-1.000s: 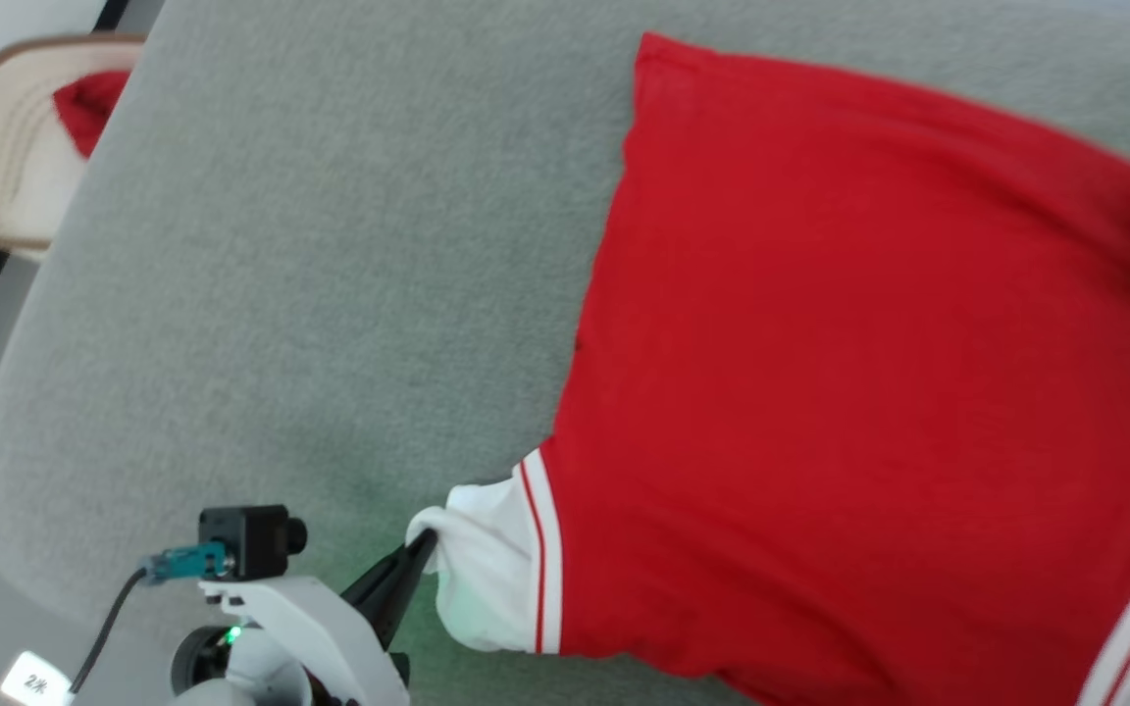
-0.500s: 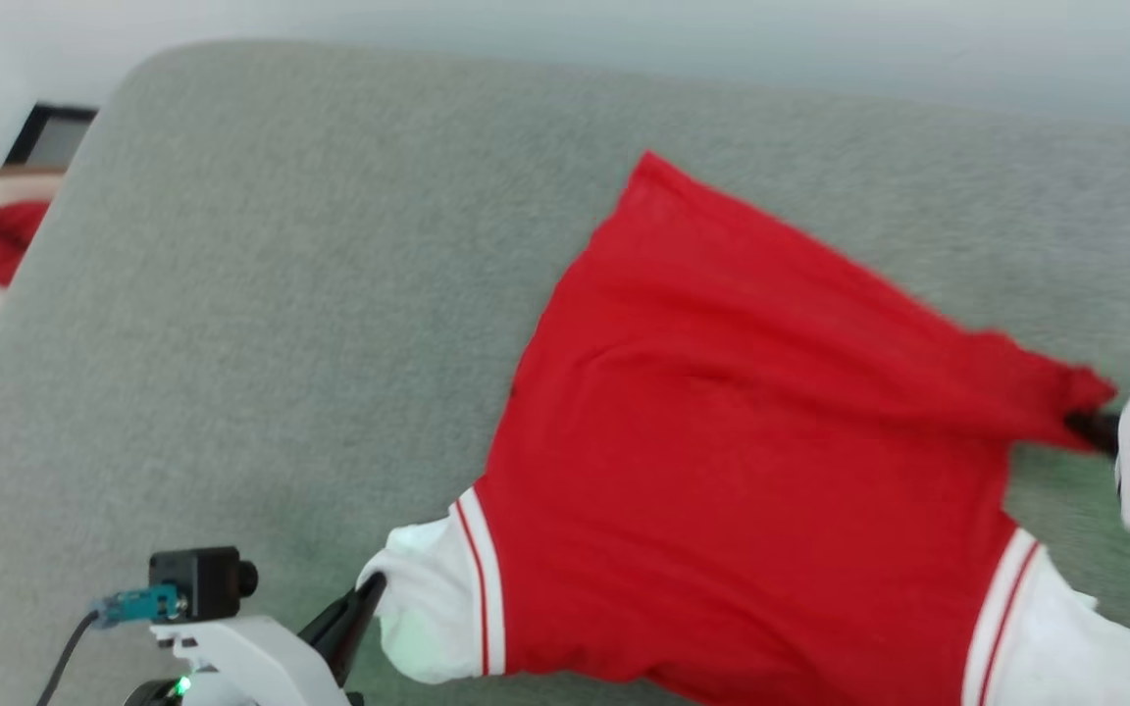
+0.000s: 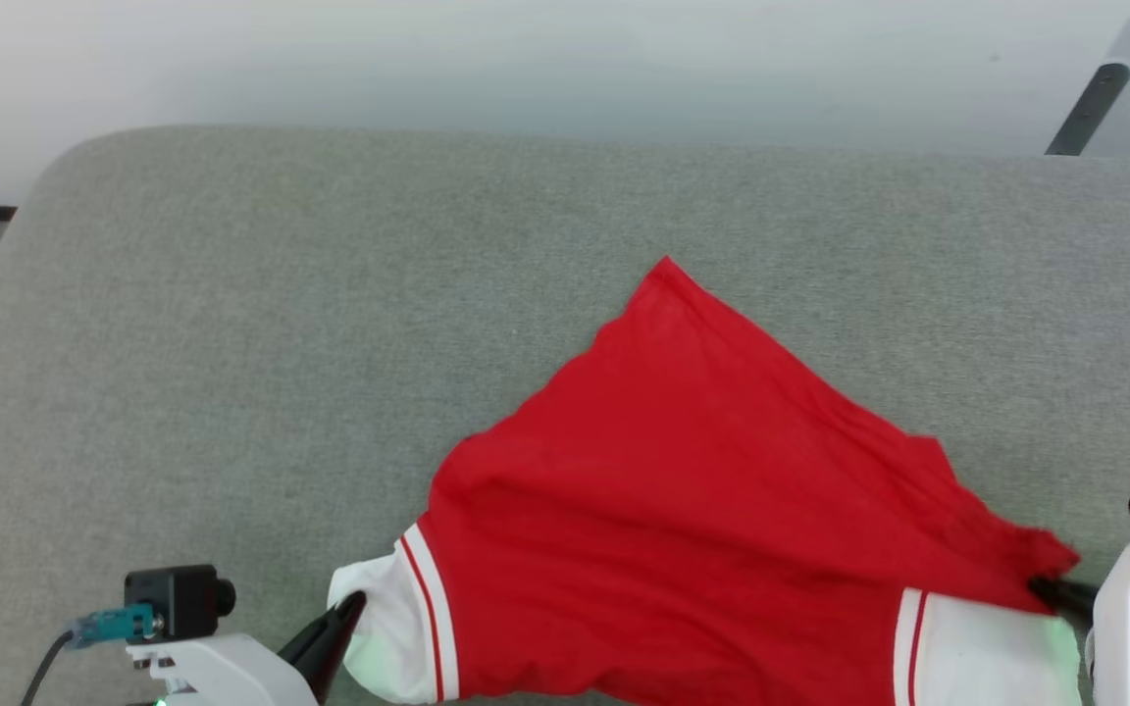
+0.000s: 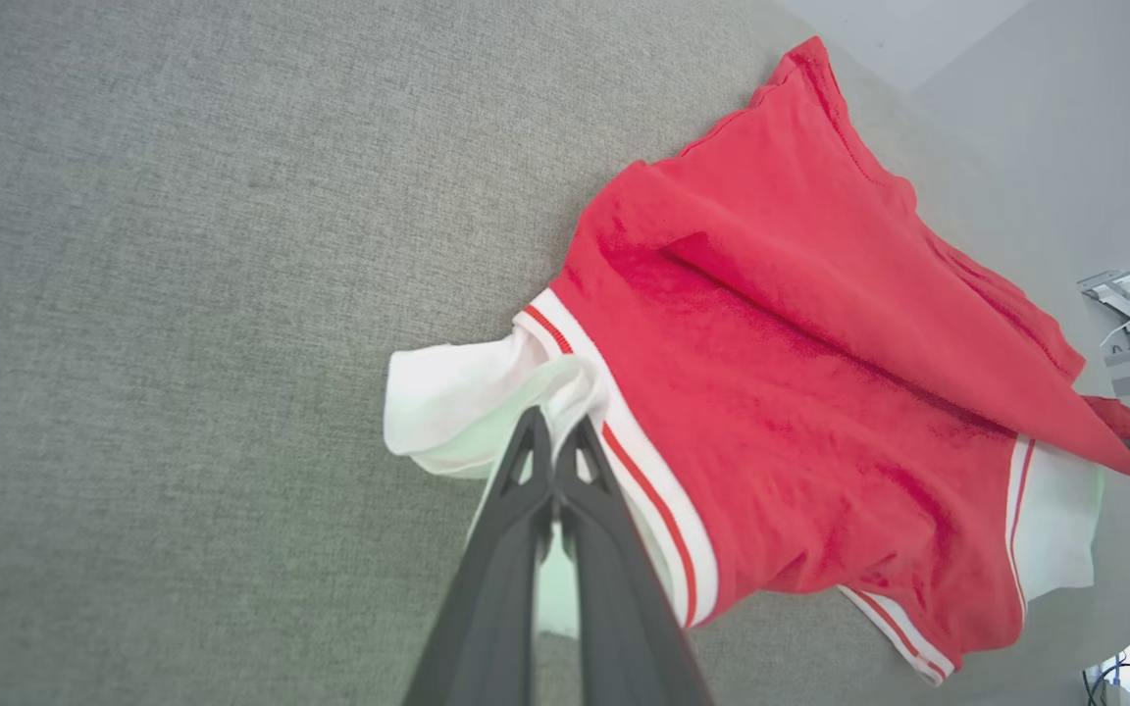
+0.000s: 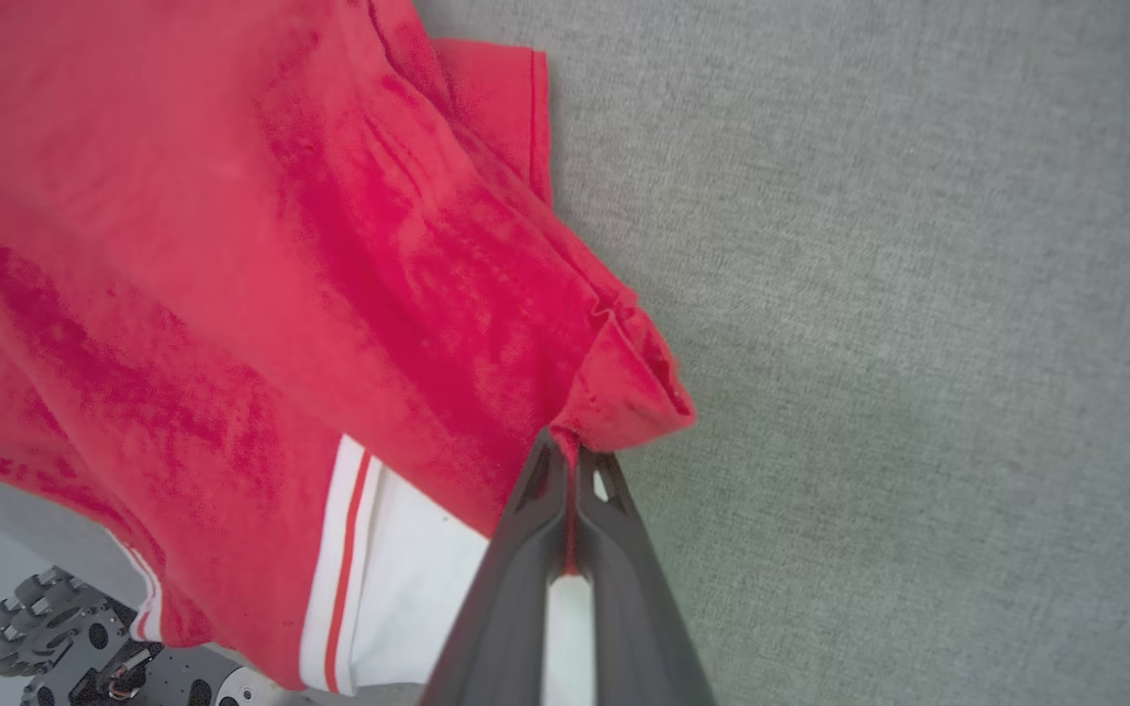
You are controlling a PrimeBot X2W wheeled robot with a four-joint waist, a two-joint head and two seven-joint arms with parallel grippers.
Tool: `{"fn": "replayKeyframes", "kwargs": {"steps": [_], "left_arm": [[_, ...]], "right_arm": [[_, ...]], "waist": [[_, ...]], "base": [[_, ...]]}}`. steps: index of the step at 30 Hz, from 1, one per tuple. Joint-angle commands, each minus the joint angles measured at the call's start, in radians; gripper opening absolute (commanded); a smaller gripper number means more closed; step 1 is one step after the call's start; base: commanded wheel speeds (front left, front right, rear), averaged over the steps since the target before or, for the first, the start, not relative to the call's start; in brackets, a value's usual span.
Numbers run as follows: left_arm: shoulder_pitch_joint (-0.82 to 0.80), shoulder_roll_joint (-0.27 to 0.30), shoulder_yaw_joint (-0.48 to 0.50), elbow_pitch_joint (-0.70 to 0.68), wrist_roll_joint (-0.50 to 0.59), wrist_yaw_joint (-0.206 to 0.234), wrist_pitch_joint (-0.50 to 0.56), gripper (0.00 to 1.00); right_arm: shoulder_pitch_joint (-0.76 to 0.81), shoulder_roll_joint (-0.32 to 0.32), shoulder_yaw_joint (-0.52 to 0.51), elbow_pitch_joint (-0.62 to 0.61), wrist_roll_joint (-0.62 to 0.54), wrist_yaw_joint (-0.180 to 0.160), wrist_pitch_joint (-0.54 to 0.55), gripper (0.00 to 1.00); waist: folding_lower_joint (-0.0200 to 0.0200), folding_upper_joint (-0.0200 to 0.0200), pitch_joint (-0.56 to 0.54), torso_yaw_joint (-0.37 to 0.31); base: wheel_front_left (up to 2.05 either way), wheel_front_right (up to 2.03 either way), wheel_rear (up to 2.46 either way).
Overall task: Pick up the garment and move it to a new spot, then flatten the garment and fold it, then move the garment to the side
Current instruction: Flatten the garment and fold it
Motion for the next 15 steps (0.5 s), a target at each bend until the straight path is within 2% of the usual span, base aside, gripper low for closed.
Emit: {"fn": "replayKeyframes", "kwargs": {"steps": [1,6,7,9,10,15], "left_arm": [[0.014,0.005,0.003,-0.003,-0.002,0.006,-0.006,0.0],[0.018,0.008,0.005,-0.01,-0.006,0.006,-0.006,0.0],[0.018,0.009,0.005,-0.011,-0.005,0.006,-0.005,0.0],[0.016,0.008,0.004,-0.012,-0.003,0.004,-0.005,0.0],[0.015,0.008,0.004,-0.013,-0.001,0.004,-0.005,0.0],[0.004,-0.001,0.0,-0.013,0.007,-0.002,-0.004,0.0]], "right_arm": [[0.027,0.014,-0.015,-0.014,-0.009,0.0,0.001,0.0],[0.08,0.051,-0.039,-0.043,-0.035,0.0,0.002,0.0],[0.084,0.055,-0.046,-0.049,-0.042,0.0,-0.005,0.13],[0.091,0.063,-0.049,-0.052,-0.053,0.0,-0.01,0.49],[0.095,0.064,-0.05,-0.056,-0.056,0.0,-0.011,1.0],[0.093,0.061,-0.051,-0.102,-0.055,0.0,0.007,1.0]], "waist": [[0.0,0.0,-0.007,-0.01],[0.0,0.0,-0.006,-0.015],[0.0,0.0,-0.005,-0.015],[0.0,0.0,-0.004,-0.015],[0.0,0.0,-0.003,-0.014],[0.0,0.0,0.001,-0.003]], "base": [[0.0,0.0,0.0],[0.0,0.0,0.0],[0.0,0.0,0.0],[0.0,0.0,0.0],[0.0,0.0,0.0],[0.0,0.0,0.0]]}}
